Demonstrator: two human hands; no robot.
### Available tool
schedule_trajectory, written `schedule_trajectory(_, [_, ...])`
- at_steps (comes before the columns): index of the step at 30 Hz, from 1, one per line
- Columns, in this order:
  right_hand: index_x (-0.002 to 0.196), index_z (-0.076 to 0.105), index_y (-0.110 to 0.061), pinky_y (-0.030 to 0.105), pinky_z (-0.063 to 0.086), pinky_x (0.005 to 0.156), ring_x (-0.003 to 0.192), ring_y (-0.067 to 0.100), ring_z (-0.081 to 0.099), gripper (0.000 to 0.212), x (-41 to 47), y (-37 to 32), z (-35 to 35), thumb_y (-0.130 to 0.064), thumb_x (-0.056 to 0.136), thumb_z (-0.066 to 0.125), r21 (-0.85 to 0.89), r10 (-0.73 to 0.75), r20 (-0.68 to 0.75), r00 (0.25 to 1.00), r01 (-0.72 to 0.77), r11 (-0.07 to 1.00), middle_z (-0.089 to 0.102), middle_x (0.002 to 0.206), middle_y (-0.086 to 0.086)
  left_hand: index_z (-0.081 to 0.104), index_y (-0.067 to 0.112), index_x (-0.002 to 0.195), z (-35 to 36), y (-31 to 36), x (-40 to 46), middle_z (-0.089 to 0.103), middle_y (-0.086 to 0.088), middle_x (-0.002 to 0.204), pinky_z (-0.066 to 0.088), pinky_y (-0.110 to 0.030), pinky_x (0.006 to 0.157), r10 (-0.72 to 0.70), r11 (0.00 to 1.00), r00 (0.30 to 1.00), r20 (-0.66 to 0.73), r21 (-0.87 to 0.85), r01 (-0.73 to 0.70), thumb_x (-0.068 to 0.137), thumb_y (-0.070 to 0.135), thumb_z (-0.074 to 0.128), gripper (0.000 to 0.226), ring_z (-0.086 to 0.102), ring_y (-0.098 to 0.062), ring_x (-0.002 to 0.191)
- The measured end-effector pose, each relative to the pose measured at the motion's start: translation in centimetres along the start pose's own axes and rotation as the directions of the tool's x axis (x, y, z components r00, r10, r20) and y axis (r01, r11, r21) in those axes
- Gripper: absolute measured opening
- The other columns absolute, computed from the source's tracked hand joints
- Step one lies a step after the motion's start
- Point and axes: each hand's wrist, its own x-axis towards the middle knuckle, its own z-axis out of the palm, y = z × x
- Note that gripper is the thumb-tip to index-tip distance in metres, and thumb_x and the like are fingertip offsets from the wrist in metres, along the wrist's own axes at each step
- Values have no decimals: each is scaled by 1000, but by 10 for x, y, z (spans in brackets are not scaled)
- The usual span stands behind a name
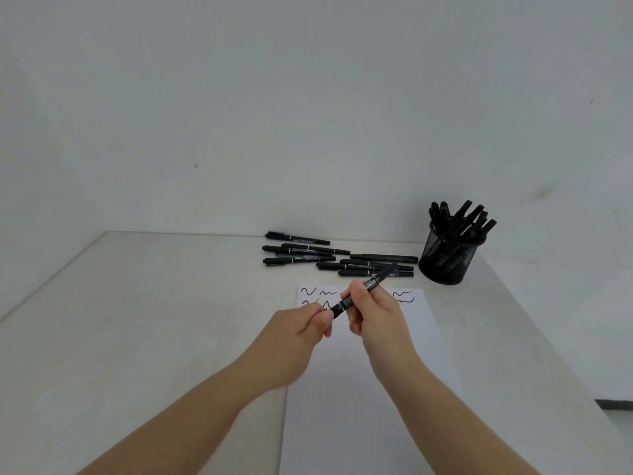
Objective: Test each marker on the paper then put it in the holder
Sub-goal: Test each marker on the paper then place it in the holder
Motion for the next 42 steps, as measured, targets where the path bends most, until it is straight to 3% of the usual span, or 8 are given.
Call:
schedule_trajectory(5, [62,48,-14,17,26,39,32,3,30,36,12,-6,-24,-19,97,41,134,8,-244,970,25,991,37,38,-8,47,24,58,-13,-11,-19,33,12,49,26,-17,45,-211,906,959,192,-329,265,98,31,36,42,28,-6,44])
schedule_trajectory(7, [64,47,-14,16,26,39,33,3,29,35,17,-9,-49,-20,97,41,133,-37,-320,947,83,988,36,40,-11,49,26,58,-23,-25,-29,40,10,50,30,-19,47,-247,960,967,64,-117,254,97,31,38,41,35,-8,46])
schedule_trajectory(9, [64,49,-15,13,28,38,36,3,31,33,15,-2,-58,-22,95,43,1,-98,-278,955,102,995,37,39,-13,52,25,69,-27,-35,-33,52,6,59,39,-25,54,-199,961,977,-81,181,210,97,33,37,33,46,-12,52])
schedule_trajectory(12, [66,54,-17,14,31,41,40,3,36,31,11,15,-53,-27,94,45,-161,-135,-229,964,100,982,43,41,-10,49,18,83,-16,-35,-32,64,4,76,47,-33,68,-161,922,980,-117,338,191,98,33,33,26,60,-17,67])
schedule_trajectory(20, [71,59,-15,26,39,54,43,4,49,22,25,20,-47,-29,88,55,-187,-80,-176,981,47,981,59,49,-5,49,22,78,-7,-31,-31,60,11,64,39,-8,59,-145,959,987,-62,238,156,98,31,35,25,56,11,54])
schedule_trajectory(25, [59,56,-16,22,40,46,39,5,48,21,37,16,-14,-18,79,62,-151,11,-105,994,-27,988,56,46,-5,52,19,95,-13,-37,-22,62,9,83,44,-28,71,53,909,993,-102,417,-5,97,37,33,26,58,-13,78])
schedule_trajectory(29, [72,52,-14,18,43,46,45,8,55,14,38,31,3,-13,85,57,-98,-15,-82,997,7,995,63,53,1,53,24,108,-16,-48,-18,62,7,103,42,-34,85,61,911,997,44,406,-73,97,38,32,28,54,-13,97])
schedule_trajectory(42, [67,53,-23,19,44,55,58,12,60,16,36,49,7,-25,81,60,-391,-169,12,985,161,906,67,60,-10,56,25,106,-19,-51,-14,64,12,103,43,-31,80,56,945,997,52,320,-70,95,40,35,28,56,-10,89])
